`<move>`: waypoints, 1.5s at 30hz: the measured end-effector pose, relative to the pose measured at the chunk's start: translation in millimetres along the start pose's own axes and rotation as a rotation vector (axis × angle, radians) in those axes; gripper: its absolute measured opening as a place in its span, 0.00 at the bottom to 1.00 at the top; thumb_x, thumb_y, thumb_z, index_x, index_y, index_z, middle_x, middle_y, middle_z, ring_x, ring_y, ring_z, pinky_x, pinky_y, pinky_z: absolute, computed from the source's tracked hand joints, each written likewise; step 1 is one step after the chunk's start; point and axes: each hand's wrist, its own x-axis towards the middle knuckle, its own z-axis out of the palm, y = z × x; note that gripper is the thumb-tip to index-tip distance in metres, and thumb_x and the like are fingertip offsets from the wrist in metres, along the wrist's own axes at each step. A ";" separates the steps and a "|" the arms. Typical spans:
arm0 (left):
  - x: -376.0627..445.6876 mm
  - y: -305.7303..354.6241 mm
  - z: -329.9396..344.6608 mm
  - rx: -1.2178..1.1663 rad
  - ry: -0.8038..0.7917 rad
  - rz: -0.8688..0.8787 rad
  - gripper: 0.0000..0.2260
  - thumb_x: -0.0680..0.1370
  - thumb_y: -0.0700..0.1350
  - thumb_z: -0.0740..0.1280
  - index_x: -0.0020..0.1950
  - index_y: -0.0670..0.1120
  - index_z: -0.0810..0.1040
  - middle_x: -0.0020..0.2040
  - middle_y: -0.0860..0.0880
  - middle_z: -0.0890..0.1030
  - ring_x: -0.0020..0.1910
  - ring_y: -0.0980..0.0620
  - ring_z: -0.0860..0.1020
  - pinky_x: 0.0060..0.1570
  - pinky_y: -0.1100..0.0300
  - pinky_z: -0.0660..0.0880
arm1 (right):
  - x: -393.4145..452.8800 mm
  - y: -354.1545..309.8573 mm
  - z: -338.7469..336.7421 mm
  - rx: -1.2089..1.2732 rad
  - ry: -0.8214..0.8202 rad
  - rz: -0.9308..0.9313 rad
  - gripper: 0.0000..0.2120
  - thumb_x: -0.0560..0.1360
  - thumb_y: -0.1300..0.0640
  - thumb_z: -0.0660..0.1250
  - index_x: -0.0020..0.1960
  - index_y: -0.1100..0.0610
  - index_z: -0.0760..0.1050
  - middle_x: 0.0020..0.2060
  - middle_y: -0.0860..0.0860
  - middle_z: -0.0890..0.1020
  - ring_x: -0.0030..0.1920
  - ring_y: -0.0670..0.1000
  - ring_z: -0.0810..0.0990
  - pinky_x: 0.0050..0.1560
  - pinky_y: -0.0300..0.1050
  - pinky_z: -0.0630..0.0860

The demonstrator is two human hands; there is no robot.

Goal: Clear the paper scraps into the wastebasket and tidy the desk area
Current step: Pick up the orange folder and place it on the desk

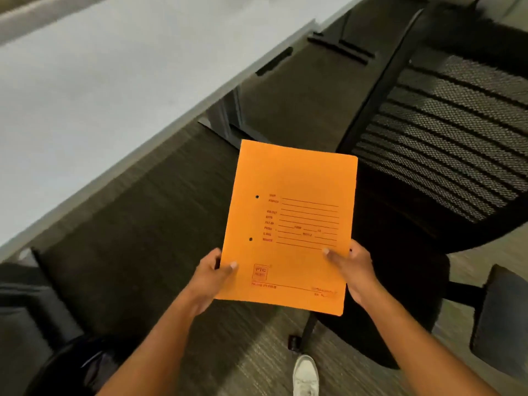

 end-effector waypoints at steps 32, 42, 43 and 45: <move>-462.5 18.6 -488.9 -0.454 0.943 0.608 0.07 0.81 0.50 0.61 0.60 0.55 0.71 0.62 0.49 0.77 0.59 0.42 0.77 0.59 0.41 0.76 | -442.9 -319.8 502.3 -0.234 -0.769 -0.911 0.22 0.74 0.48 0.69 0.66 0.49 0.68 0.61 0.50 0.77 0.58 0.57 0.78 0.59 0.61 0.77; -507.2 85.1 -520.1 -0.508 0.988 0.821 0.11 0.82 0.45 0.61 0.63 0.45 0.71 0.64 0.40 0.77 0.61 0.37 0.77 0.62 0.32 0.72 | -490.6 -401.5 516.7 -0.124 -0.777 -1.052 0.19 0.73 0.46 0.69 0.61 0.49 0.70 0.58 0.49 0.78 0.55 0.56 0.78 0.57 0.60 0.77; -509.4 94.6 -519.5 -0.518 1.003 0.841 0.11 0.82 0.45 0.61 0.63 0.45 0.71 0.64 0.40 0.76 0.60 0.38 0.77 0.62 0.33 0.73 | -492.0 -410.2 516.0 -0.109 -0.777 -1.075 0.20 0.74 0.47 0.69 0.62 0.51 0.71 0.59 0.50 0.79 0.56 0.57 0.79 0.58 0.61 0.78; -513.8 114.7 -517.7 -0.539 1.032 0.862 0.09 0.82 0.45 0.61 0.62 0.46 0.72 0.64 0.40 0.76 0.61 0.38 0.76 0.62 0.34 0.72 | -493.6 -426.8 513.7 -0.089 -0.778 -1.106 0.21 0.74 0.47 0.69 0.64 0.53 0.71 0.60 0.52 0.79 0.56 0.59 0.79 0.57 0.64 0.78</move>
